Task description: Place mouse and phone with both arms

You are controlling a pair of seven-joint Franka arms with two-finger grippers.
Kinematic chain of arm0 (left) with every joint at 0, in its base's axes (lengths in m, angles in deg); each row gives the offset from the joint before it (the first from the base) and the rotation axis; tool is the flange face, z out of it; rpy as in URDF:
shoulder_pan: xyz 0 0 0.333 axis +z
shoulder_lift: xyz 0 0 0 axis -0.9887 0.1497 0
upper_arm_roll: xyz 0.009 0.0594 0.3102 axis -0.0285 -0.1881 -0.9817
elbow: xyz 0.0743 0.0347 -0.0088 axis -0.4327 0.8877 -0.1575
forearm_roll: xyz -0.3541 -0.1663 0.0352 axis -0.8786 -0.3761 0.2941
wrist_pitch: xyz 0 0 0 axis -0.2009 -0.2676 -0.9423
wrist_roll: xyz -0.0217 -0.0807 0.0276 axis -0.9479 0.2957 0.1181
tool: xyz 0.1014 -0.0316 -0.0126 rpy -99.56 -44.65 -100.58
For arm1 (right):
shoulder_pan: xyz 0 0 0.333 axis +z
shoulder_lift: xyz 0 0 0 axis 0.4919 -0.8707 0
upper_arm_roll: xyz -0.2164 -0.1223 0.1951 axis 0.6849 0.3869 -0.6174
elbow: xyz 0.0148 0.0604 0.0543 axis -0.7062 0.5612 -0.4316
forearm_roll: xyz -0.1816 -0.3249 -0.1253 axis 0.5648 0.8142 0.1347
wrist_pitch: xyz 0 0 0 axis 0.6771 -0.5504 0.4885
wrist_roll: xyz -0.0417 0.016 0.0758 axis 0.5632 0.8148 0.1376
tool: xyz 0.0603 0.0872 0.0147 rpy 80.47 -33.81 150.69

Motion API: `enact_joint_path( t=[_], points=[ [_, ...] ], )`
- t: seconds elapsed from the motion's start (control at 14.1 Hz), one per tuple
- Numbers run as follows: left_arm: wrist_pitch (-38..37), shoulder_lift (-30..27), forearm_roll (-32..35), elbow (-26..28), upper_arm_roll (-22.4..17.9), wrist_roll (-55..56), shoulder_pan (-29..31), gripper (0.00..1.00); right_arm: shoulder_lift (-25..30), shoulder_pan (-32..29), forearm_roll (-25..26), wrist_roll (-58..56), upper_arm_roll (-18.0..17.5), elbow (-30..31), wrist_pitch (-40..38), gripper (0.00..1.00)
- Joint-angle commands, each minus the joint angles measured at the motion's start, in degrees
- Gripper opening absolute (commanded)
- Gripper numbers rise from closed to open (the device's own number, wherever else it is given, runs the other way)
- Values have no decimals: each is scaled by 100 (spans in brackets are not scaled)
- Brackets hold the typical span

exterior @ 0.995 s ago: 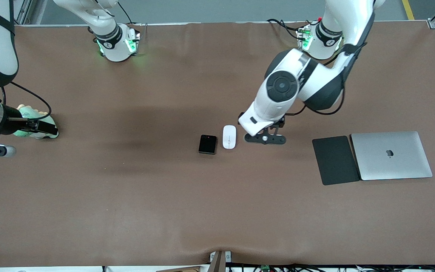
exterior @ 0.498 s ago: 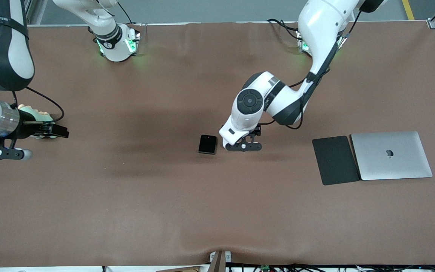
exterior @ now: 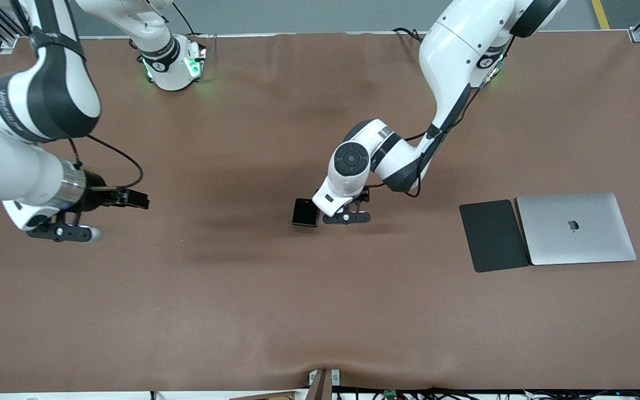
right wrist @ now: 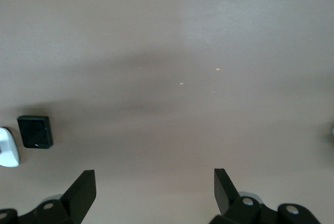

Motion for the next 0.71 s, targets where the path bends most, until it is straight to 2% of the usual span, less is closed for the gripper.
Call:
enact_joint_path(
  t=[0.0,0.14,0.43,0.64],
  points=[
    [177,186,130,-135,-72,175,-113,100,-67,21,-112,117,32,-68,20,100],
    [414,300,138,-135,-81,202,-149,99,-67,30,-112,117,32,-59,20,100],
    [485,380,252,-135,-81,193,-149,90,-268,4,-112,108,32,-59,81,100],
    [485,424,270,-135,-81,202,-184,87,-611,21,-120,108,32,-59,738,100]
  ],
)
